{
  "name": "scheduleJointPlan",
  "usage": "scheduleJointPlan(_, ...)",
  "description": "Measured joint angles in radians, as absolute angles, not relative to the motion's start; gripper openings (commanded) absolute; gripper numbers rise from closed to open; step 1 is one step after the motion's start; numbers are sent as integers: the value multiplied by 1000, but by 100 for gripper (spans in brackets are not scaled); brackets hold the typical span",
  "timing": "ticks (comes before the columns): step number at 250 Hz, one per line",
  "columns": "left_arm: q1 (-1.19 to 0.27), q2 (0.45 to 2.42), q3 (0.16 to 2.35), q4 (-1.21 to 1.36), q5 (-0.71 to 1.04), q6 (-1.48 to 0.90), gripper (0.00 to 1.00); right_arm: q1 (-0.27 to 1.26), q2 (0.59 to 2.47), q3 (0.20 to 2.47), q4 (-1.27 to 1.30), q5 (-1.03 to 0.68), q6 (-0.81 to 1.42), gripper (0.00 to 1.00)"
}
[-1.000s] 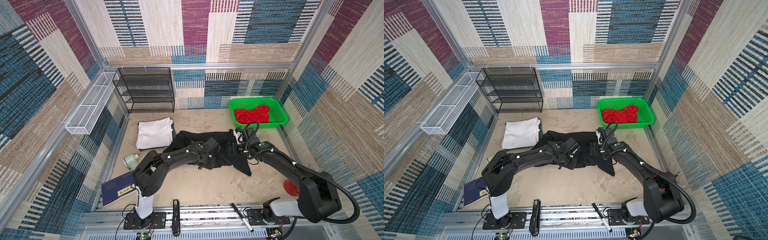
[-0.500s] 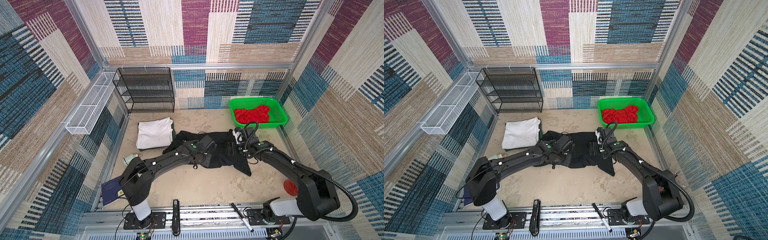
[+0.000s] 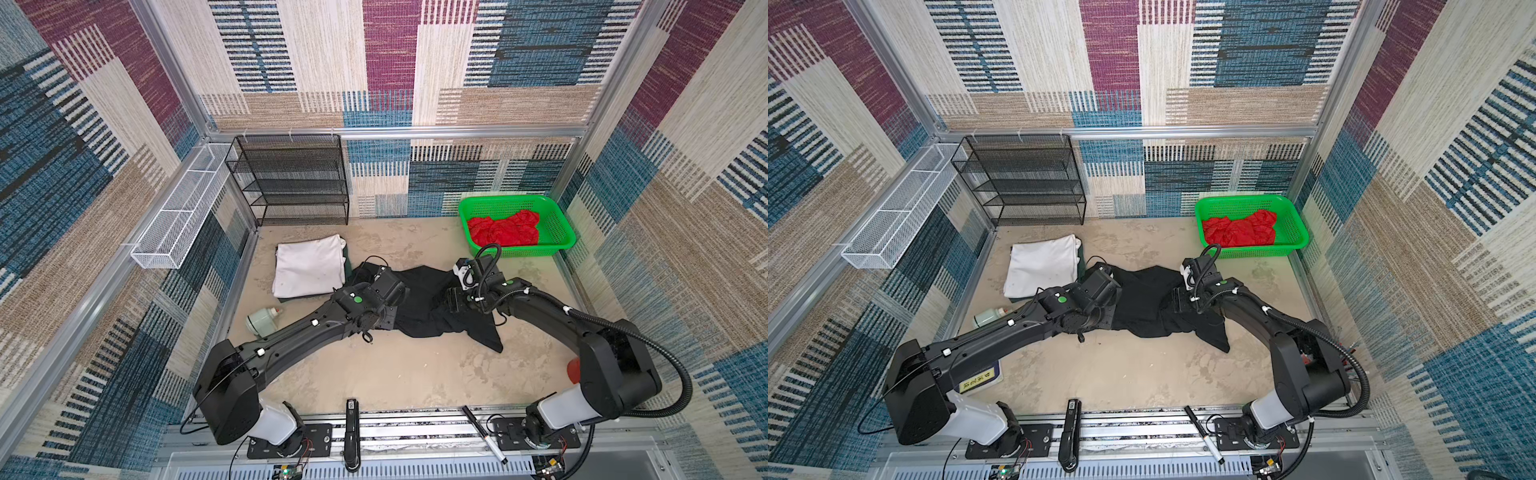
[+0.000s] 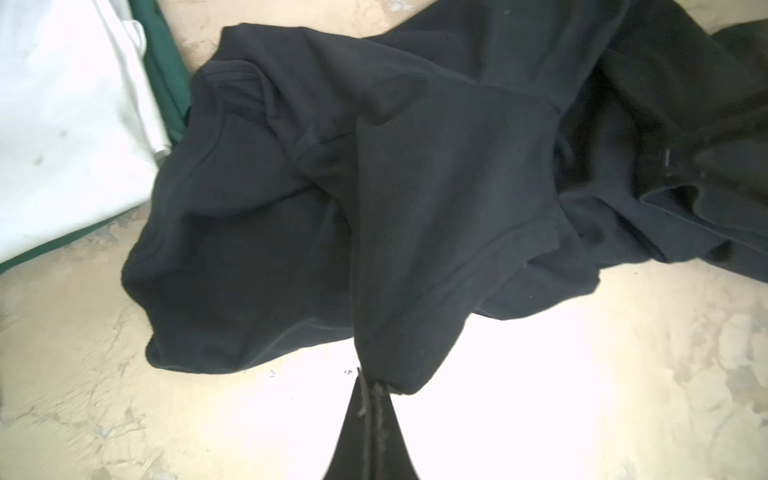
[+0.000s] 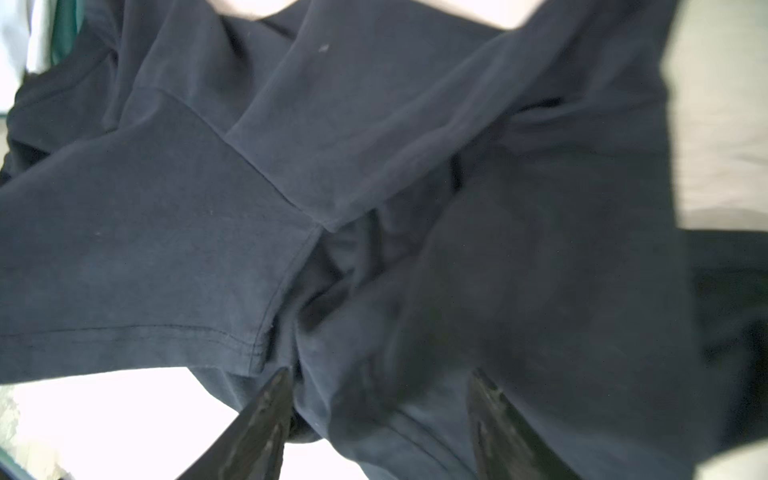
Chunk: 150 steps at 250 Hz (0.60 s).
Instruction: Fold and stack the t-shirts
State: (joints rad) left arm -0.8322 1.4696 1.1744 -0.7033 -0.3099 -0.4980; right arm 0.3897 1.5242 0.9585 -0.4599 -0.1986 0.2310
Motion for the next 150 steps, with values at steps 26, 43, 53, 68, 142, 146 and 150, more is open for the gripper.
scheduleJointPlan(26, -831, 1465, 1172, -701, -311, -498, 0, 406, 1555, 969, -461, -193, 231, 60)
scheduleJointPlan(43, -829, 1464, 1169, -700, -310, -498, 0, 407, 1569, 971, -463, -179, 231, 60)
scheduleJointPlan(53, -827, 1464, 1168, -700, -310, -498, 0, 406, 1576, 973, -465, -166, 231, 59)
scheduleJointPlan(68, -826, 1464, 1168, -699, -310, -498, 0, 407, 1581, 973, -469, -163, 232, 56)
scheduleJointPlan(142, -825, 1473, 1161, -694, -302, -499, 0, 413, 1583, 979, -469, -146, 236, 31)
scheduleJointPlan(146, -825, 1473, 1161, -694, -302, -499, 0, 413, 1583, 980, -469, -146, 236, 28)
scheduleJointPlan(150, -825, 1473, 1161, -693, -302, -499, 0, 413, 1582, 981, -469, -145, 236, 26)
